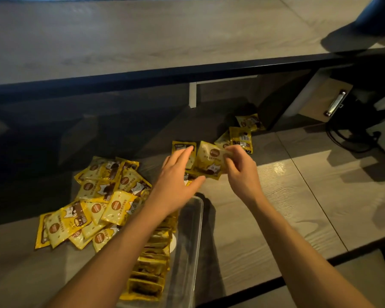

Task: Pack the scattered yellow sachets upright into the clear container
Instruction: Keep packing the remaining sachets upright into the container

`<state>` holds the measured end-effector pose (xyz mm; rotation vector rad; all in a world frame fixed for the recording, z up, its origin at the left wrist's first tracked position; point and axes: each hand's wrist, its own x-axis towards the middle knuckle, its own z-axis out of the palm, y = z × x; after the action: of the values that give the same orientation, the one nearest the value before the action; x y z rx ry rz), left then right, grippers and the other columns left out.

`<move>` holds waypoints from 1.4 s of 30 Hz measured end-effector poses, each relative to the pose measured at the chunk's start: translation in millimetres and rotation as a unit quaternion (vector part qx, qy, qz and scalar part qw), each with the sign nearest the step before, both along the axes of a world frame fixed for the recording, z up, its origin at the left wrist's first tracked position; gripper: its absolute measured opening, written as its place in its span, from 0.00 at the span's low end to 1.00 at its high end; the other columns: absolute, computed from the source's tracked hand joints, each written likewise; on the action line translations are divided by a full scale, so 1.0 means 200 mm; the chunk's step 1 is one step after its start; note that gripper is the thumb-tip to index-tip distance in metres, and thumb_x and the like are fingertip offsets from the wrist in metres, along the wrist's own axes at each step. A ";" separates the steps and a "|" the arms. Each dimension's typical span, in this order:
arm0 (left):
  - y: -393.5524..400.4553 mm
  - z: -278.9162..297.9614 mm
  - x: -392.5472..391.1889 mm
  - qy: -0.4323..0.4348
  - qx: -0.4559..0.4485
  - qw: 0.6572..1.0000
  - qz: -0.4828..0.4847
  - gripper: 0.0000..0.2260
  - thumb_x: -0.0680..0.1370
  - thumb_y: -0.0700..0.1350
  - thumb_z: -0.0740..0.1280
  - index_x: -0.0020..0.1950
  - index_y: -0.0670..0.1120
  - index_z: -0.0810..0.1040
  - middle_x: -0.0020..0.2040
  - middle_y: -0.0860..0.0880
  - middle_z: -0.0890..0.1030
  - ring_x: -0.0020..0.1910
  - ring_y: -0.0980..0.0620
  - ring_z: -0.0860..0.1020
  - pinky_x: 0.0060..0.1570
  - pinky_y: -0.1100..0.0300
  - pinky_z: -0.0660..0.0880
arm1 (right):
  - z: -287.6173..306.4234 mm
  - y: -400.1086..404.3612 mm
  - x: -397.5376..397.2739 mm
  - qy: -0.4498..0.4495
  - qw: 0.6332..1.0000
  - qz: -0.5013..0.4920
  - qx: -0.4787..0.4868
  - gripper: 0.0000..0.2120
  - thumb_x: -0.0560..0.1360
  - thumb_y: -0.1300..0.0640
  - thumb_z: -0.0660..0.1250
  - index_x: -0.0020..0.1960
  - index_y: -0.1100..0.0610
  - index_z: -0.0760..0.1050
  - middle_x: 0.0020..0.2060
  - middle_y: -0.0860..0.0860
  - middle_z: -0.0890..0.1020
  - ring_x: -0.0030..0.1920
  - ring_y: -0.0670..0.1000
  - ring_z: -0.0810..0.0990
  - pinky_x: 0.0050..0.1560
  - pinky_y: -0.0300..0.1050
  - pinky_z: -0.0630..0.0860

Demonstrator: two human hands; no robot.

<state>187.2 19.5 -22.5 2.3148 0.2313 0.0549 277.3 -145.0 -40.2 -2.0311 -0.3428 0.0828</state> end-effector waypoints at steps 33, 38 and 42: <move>0.03 -0.06 0.22 0.083 -0.157 0.975 0.132 0.08 0.77 0.54 0.70 0.52 0.52 0.80 0.48 0.55 0.84 0.48 0.57 0.82 0.47 0.53 0.81 | -0.28 -0.02 0.53 -0.018 0.897 -0.048 -0.438 0.22 0.79 0.47 0.62 0.66 0.60 0.68 0.61 0.62 0.76 0.60 0.65 0.74 0.56 0.56 0.73; 0.02 -0.04 0.22 0.096 -0.179 0.967 0.155 0.05 0.78 0.50 0.67 0.52 0.52 0.78 0.51 0.50 0.83 0.48 0.51 0.82 0.50 0.43 0.81 | -0.22 -0.11 0.43 0.005 0.967 -0.074 -0.245 0.10 0.79 0.60 0.64 0.59 0.63 0.74 0.50 0.63 0.80 0.50 0.64 0.80 0.51 0.61 0.78; 0.03 -0.03 0.18 0.080 -0.194 0.963 0.172 0.02 0.78 0.47 0.66 0.48 0.54 0.74 0.50 0.51 0.82 0.47 0.52 0.81 0.48 0.47 0.81 | -0.06 -0.11 0.23 0.183 0.967 -0.061 0.169 0.07 0.79 0.64 0.63 0.54 0.57 0.76 0.50 0.59 0.83 0.52 0.59 0.83 0.53 0.54 0.81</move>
<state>223.2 24.6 -27.7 1.8677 0.6646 -0.0047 322.9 -167.4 -52.9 -1.6520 0.0051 0.2991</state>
